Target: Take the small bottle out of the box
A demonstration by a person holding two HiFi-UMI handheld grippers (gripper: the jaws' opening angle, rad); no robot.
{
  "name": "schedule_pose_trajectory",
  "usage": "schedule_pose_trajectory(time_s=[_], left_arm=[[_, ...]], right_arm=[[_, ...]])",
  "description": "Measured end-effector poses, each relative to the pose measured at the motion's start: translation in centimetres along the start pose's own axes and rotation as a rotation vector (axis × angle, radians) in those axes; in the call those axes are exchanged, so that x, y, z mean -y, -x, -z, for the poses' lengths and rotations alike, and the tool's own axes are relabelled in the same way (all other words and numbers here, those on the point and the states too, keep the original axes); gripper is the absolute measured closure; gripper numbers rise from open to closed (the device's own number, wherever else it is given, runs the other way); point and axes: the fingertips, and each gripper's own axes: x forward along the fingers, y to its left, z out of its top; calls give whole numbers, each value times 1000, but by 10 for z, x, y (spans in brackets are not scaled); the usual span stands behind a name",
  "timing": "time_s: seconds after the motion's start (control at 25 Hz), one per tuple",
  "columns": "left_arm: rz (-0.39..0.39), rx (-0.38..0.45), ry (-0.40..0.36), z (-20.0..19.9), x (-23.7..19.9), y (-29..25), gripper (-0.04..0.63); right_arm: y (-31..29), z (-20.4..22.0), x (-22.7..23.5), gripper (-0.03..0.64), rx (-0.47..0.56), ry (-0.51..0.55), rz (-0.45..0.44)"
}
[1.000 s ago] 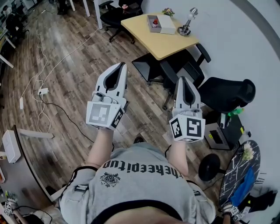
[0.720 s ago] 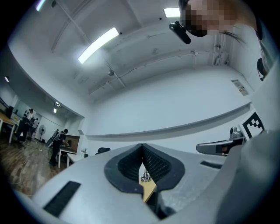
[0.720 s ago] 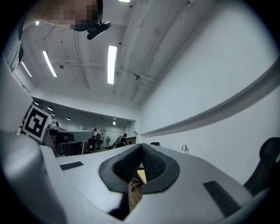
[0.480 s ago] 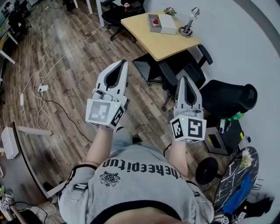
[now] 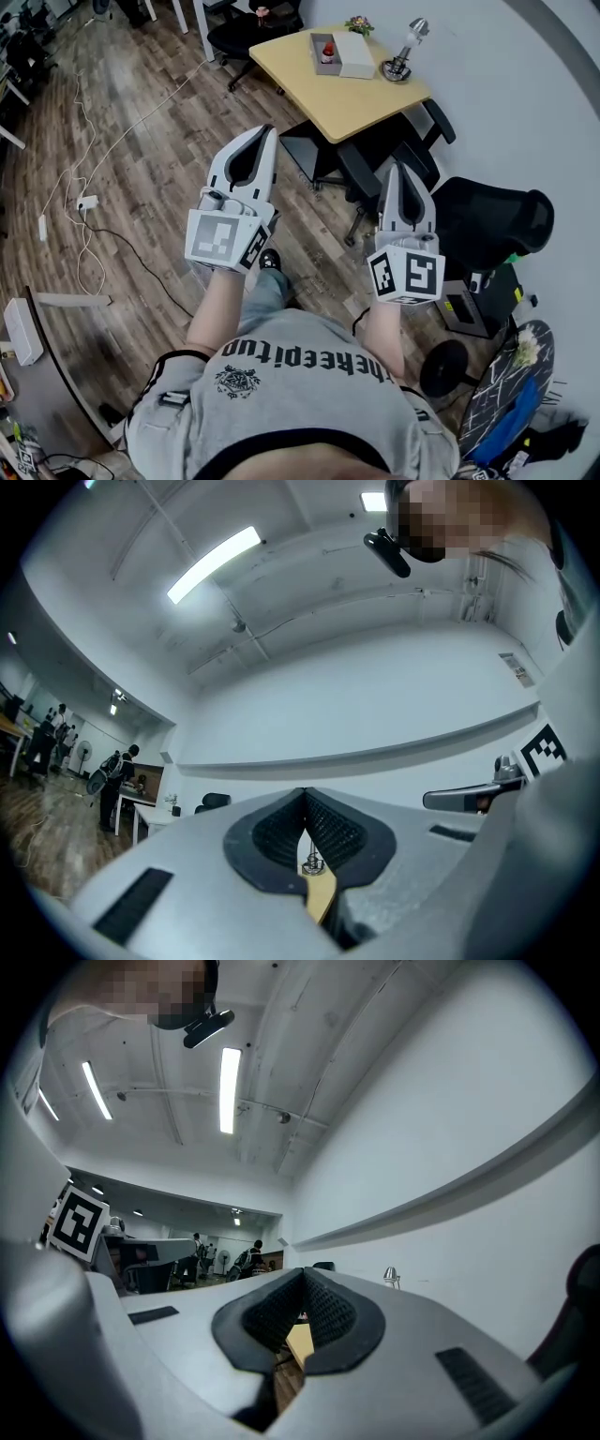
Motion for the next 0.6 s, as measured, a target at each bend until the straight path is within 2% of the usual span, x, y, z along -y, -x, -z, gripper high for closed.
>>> schedule_pose_trajectory(time_s=[0.6], left_arm=[[56, 4, 4, 25, -99, -124, 592]], right_arm=[[-149, 18, 15, 629, 7, 2, 48]])
